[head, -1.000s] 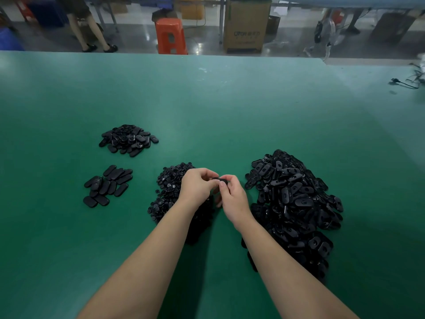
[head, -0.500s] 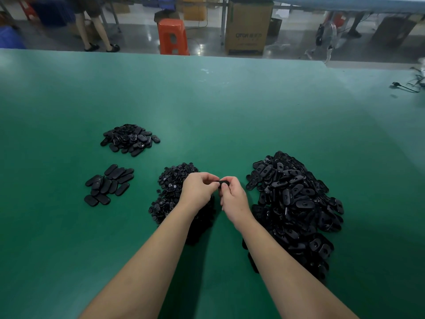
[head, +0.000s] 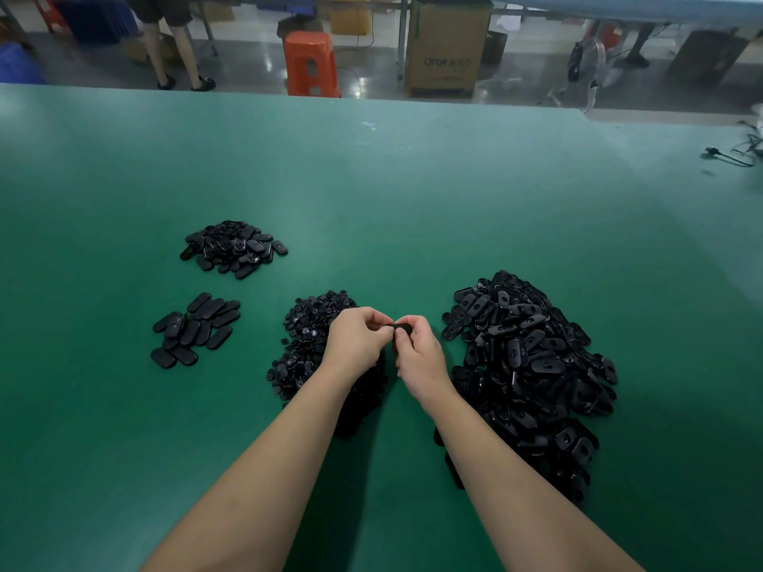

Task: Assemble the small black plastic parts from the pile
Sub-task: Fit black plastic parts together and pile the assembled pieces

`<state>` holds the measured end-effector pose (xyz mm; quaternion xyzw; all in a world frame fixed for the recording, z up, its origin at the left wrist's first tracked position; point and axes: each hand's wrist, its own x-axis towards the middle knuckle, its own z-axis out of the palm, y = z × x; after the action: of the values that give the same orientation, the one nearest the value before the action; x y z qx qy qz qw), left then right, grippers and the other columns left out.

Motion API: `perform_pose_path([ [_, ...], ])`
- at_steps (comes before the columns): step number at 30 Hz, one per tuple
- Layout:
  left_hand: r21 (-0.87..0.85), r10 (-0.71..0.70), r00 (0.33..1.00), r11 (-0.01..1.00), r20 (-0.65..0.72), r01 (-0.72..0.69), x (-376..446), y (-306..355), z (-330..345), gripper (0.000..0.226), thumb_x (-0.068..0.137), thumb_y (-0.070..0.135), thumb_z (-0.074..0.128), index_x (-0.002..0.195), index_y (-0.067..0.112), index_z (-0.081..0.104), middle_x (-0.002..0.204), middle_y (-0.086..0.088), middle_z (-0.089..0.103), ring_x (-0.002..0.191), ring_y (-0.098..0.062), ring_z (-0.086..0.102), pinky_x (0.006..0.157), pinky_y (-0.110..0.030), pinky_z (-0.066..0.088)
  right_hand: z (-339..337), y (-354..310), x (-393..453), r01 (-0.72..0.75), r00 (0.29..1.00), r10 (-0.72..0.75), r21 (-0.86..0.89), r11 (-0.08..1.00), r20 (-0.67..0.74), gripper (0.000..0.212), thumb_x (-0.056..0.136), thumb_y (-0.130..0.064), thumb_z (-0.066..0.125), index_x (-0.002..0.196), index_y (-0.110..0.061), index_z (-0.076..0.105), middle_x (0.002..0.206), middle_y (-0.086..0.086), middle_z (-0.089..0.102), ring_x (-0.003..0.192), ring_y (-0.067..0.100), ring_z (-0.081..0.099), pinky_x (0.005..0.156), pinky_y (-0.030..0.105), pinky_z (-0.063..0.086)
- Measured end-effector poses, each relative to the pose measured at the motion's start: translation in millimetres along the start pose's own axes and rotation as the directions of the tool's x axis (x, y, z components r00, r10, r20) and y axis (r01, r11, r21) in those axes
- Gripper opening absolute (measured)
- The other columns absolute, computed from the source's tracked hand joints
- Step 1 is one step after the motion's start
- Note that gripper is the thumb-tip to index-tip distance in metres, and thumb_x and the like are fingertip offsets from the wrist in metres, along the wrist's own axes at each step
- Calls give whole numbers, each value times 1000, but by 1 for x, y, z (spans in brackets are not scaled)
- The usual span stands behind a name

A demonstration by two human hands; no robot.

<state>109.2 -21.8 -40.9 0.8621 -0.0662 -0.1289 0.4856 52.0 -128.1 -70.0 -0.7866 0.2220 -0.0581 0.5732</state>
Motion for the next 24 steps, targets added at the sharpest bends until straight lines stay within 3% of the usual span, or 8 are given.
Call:
perform_pose_path([
  [4,13,-8,1000,1000,-4,9,-1,1,1,6,84,15,72,85,19,76,78,6,73,62,-6,61,59,-22,47,0,-1,-1,2,1000,-2,-6,1000,-6,7,103,-24,46,106,-26,53,93,2,63,83,24,57,83,51,55],
  [17,29,-15,1000,999,-13,16,-6,5,3,6,85,15,70,84,20,73,80,2,73,57,-10,58,61,-25,47,-1,-4,-3,4,1000,-5,-42,999,-21,10,103,-21,46,106,-24,55,93,-4,63,86,23,60,84,50,54],
  [24,43,-25,999,999,-41,27,-9,8,6,4,84,16,71,86,18,74,80,5,72,70,-9,62,62,-20,44,-2,-4,-3,2,1000,-3,-60,998,-25,12,103,-20,46,109,-22,56,103,-6,64,101,17,58,90,37,47],
])
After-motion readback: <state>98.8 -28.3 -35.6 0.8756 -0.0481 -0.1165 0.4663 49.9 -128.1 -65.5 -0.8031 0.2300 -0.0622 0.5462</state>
